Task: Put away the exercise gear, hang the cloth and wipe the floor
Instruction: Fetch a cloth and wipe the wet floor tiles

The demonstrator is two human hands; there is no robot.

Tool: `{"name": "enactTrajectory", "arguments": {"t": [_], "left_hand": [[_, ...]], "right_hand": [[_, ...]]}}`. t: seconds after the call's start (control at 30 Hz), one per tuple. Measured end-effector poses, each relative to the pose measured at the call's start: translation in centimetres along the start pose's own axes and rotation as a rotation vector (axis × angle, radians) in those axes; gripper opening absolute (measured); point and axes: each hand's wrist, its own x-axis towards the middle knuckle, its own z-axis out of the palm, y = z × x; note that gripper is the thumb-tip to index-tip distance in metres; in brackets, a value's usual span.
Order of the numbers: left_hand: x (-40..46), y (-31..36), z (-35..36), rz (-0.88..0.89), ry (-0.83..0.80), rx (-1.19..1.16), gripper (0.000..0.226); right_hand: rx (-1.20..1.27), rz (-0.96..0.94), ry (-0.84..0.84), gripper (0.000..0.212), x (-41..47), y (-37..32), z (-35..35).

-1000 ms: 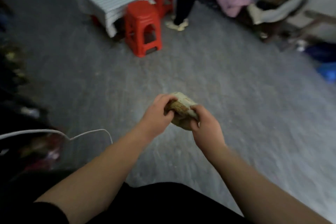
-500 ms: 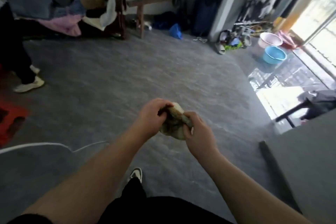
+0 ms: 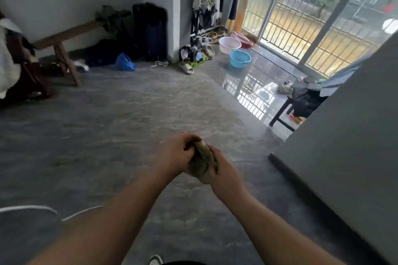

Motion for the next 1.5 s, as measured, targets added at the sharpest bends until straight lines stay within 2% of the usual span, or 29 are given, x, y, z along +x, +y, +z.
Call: {"name": "enactTrajectory", "arguments": {"t": [0.17,0.3,0.5,0.73,0.9,1.03,1.23,1.33,1.5], "left_hand": [[7.0,-0.7,0.3,0.013,-0.101,0.014,0.036],[12.5,-0.9,2.2,0.011,-0.142,-0.019,0.034],[23.2,-1.4,6.0,-0.002,-0.182,-0.088,0.035],[34.6,-1.1,9.3,0.027,-0.239,-0.151,0.033],[41.2,-2.1,9.6,0.091,-0.392,-0.085,0.043],[47.4,-4.5,8.3,0.087,-0.468,0.061,0.056],[58.2,-9.3,4.8,0.125,-0.531,0.135,0.059],[63.8,-11.8,3.3,0.101,-0.612,0.183,0.059],[73.2,-14.5,4.1,0.103,-0.667,0.226,0.055]], "right_hand": [[-0.012,0.032,0.113,0.049,5.4,-0.5,-0.8],[0.062,0.102,0.135,0.054,9.8,0.8,-2.3],[0.030,0.171,0.105,0.070,19.7,4.5,-4.6],[0.013,0.232,0.185,0.057,30.4,8.0,-9.1],[-0.040,0.307,0.250,0.056,36.6,9.1,-11.4],[-0.092,0.337,0.262,0.055,42.2,9.0,-11.5],[-0.076,0.366,0.301,0.049,52.4,7.1,-8.8],[-0.045,0.403,0.342,0.050,56.9,6.4,-7.1],[-0.027,0.500,0.402,0.052,63.7,8.1,-6.7]]}}
